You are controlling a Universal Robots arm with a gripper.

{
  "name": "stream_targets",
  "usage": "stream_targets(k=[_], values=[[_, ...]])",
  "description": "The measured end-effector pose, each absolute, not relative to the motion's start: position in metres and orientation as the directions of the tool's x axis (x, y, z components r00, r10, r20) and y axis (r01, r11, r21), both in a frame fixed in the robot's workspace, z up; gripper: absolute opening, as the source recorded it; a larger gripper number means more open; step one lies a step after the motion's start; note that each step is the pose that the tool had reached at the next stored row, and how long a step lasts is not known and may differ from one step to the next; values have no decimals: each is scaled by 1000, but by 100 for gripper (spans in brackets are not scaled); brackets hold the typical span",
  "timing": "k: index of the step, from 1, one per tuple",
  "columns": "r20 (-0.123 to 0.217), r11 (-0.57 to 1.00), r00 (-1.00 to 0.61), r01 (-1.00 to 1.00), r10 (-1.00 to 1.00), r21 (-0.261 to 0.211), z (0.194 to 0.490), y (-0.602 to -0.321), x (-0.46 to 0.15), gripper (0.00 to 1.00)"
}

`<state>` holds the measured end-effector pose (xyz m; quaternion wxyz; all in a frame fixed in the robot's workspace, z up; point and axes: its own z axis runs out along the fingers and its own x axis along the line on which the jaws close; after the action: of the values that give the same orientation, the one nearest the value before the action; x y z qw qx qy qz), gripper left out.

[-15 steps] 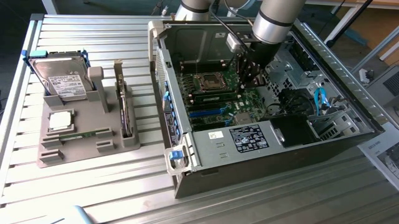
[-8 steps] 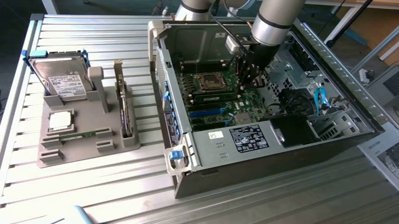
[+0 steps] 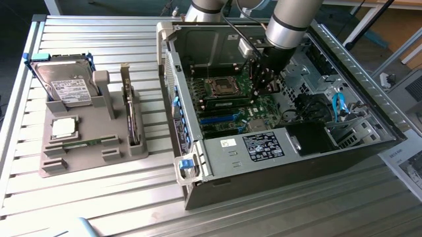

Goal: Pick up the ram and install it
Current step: 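Press down the ram until it locks into place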

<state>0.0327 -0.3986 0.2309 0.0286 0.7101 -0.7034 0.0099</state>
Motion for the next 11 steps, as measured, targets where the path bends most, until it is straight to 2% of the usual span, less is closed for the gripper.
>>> stream_targets(k=[6,11], values=[[57,-9,10,-1000,-998,30,244,-399,33,11],[57,-9,11,-1000,-998,30,245,-399,31,11]])
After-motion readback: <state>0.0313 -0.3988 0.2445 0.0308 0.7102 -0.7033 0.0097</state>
